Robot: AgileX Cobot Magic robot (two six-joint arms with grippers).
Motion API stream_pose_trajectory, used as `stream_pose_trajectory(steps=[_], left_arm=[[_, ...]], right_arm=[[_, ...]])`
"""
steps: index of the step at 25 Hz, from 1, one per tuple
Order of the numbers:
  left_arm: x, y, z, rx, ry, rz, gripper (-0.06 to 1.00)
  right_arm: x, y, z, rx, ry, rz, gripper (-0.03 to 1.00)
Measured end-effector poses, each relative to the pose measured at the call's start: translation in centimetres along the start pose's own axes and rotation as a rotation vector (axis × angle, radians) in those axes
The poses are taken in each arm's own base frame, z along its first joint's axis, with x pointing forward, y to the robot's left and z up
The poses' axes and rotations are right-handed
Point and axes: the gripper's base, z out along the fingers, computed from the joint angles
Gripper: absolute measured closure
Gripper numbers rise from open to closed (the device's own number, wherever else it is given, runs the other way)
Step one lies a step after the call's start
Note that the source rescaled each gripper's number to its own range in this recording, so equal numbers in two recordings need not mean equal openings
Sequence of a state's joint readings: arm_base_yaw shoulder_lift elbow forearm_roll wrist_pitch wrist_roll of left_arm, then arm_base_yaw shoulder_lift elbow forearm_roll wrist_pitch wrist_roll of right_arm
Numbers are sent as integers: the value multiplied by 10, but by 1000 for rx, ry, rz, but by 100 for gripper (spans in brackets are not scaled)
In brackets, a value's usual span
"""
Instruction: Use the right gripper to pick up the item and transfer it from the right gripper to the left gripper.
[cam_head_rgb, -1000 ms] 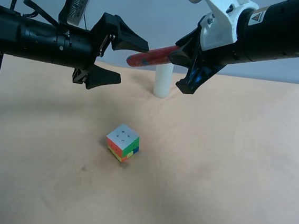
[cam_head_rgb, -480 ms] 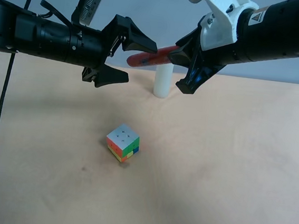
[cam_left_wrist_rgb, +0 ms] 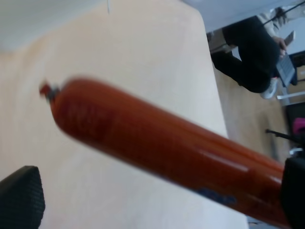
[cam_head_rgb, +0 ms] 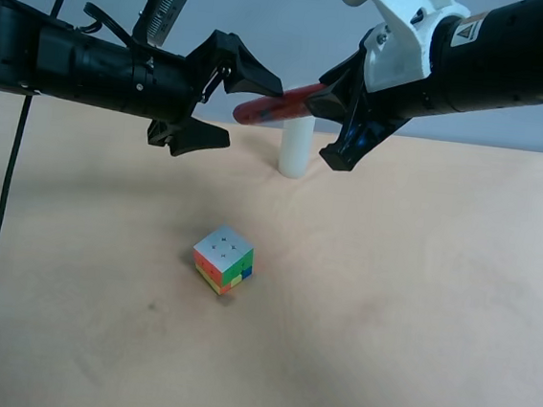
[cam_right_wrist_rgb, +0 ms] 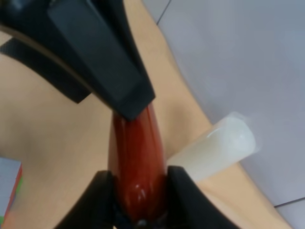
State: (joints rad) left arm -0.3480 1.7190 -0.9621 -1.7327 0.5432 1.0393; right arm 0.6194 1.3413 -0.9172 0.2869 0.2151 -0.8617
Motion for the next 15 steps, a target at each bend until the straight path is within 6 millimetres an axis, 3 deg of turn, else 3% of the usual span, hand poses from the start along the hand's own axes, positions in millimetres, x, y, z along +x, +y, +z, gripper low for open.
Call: stream_pose_trajectory(steps=[6, 15], left_arm=[[-9, -1, 6, -10, -23, 110, -6], [-10, -3, 6, 3, -21, 135, -6]], right_arm=[[0, 0, 0, 0, 0, 0, 96], [0, 0, 0, 0, 0, 0, 96]])
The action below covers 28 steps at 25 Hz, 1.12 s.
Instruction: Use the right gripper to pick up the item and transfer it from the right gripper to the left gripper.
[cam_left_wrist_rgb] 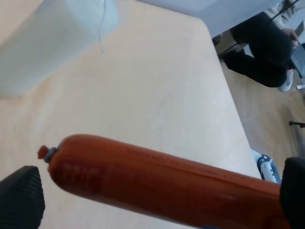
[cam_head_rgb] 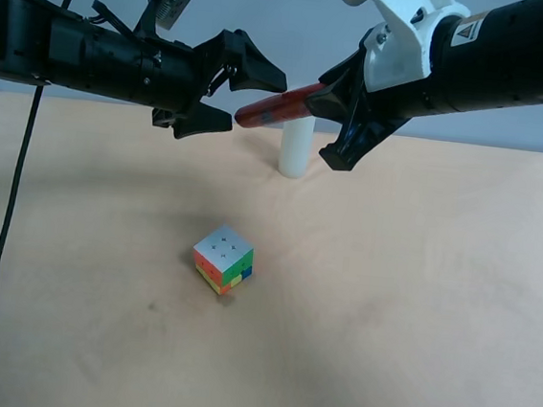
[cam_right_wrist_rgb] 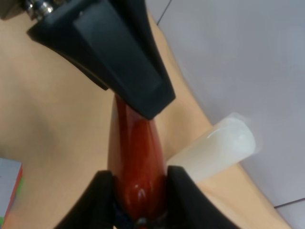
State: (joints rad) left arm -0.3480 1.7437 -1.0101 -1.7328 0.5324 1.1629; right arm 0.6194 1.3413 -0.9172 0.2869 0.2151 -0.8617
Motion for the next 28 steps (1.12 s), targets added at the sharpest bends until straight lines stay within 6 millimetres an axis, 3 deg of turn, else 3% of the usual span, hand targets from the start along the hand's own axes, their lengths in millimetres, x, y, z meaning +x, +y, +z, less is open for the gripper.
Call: stream_pose_trajectory(steps=[19, 28], left_arm=[[1, -3, 0, 26, 16, -315, -6], [1, -3, 0, 25, 21, -584, -6]], right_arm=[[0, 0, 0, 0, 0, 0, 96], [0, 0, 0, 0, 0, 0, 96]])
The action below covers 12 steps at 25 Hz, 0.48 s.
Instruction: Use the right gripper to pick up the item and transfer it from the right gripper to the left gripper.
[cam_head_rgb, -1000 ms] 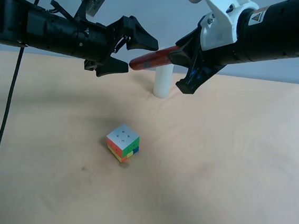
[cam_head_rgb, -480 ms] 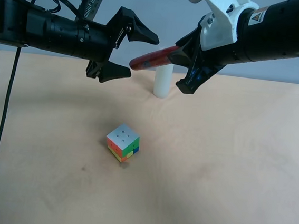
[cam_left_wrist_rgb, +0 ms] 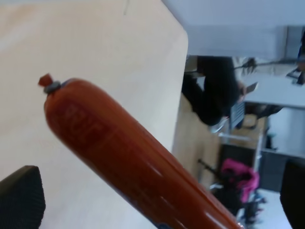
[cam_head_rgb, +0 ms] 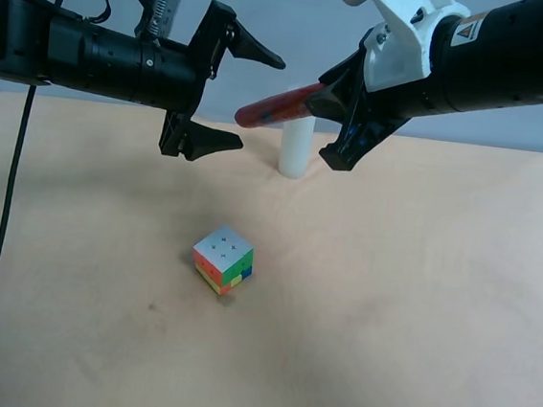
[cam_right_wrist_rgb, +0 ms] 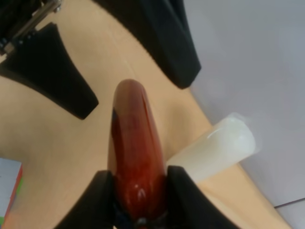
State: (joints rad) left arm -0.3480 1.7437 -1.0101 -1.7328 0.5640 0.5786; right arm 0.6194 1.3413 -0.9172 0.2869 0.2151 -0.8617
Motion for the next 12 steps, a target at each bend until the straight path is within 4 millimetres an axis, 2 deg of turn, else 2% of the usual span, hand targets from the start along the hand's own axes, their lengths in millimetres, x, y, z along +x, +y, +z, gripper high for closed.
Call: stream_pose_trajectory(steps=[12], left_arm=[[-3, 2, 0, -20, -32, -29, -6]], right_arm=[[0, 0, 0, 0, 0, 0, 96]])
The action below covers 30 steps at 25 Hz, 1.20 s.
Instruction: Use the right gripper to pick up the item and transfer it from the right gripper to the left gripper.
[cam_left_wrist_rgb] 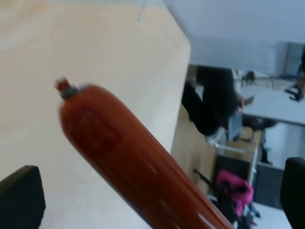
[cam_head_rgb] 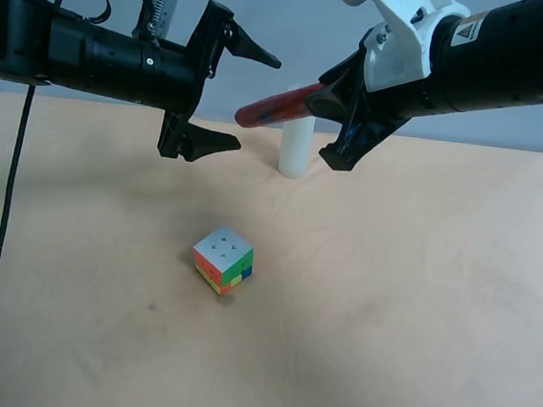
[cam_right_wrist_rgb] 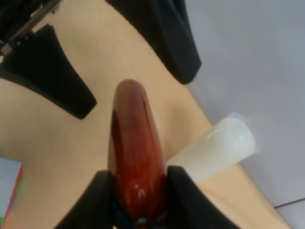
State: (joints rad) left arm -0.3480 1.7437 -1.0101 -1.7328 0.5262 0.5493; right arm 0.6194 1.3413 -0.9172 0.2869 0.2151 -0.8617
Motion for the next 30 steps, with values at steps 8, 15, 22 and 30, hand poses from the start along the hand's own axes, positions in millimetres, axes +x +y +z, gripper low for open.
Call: stream_pose_trajectory(steps=[8, 15, 22, 30], left_arm=[[4, 1, 3, 2, 24, -46, -6], [17, 6, 16, -15, 86, -130, -6], [18, 6, 17, -13, 94, -134, -6], [18, 6, 17, -13, 93, -134, -6]], right_arm=[[0, 0, 0, 0, 0, 0, 96], [0, 0, 0, 0, 0, 0, 96], [0, 0, 0, 0, 0, 0, 96], [0, 0, 0, 0, 0, 0, 96]])
